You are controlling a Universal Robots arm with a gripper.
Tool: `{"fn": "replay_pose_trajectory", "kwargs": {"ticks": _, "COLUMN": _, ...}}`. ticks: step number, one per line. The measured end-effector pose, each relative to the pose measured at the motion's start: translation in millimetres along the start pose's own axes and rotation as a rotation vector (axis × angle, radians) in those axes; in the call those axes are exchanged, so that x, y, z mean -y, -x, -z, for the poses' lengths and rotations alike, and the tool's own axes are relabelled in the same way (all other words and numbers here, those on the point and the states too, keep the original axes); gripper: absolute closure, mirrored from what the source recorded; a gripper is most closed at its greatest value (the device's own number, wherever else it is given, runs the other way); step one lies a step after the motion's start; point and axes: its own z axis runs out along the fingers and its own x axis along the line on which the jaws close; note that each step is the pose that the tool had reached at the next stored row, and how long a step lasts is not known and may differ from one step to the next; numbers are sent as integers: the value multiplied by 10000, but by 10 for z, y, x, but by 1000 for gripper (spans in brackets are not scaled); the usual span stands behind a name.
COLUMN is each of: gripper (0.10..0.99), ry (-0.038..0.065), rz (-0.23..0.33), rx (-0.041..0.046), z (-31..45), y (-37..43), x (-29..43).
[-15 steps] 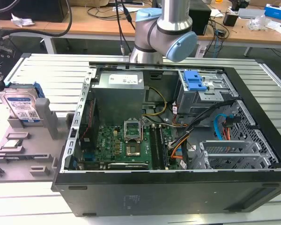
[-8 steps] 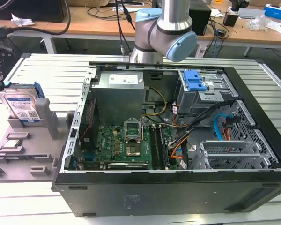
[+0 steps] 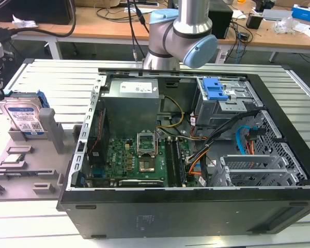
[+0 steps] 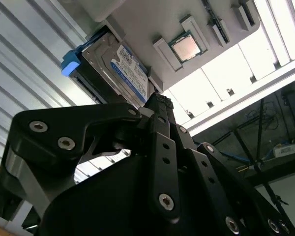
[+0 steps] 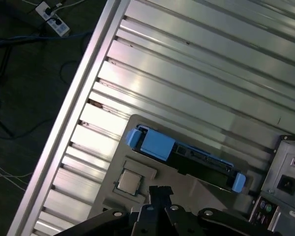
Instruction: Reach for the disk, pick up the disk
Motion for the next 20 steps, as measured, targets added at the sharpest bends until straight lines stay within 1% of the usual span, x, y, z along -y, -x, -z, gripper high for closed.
{"fn": "replay_pose_trajectory", "kwargs": {"ticks": 3, "gripper": 980, "ry": -1, "rz": 434, "rx": -17, "z": 0, "y": 0, "x": 0}}
{"fn": "replay_pose_trajectory", "kwargs": {"ticks": 7, "gripper": 980, "ry": -1, "rz": 709, "rx": -28, "z": 0, "y": 0, "x": 0}}
{"fn": "replay_pose_trajectory", "kwargs": {"ticks": 11, "gripper": 980, "ry": -1, "rz": 1177, "rx": -45, "z": 0, "y": 0, "x": 0}}
{"fn": "replay_pose_trajectory", "kwargs": {"ticks": 18, "gripper": 980, "ry": -1, "rz": 1668, "rx": -64, "z": 0, "y": 0, "x": 0}}
{"fn": "replay_pose_trajectory", "kwargs": {"ticks": 20, "gripper": 980, "ry": -1, "rz": 1937, "rx": -74, "z": 0, "y": 0, "x": 0}}
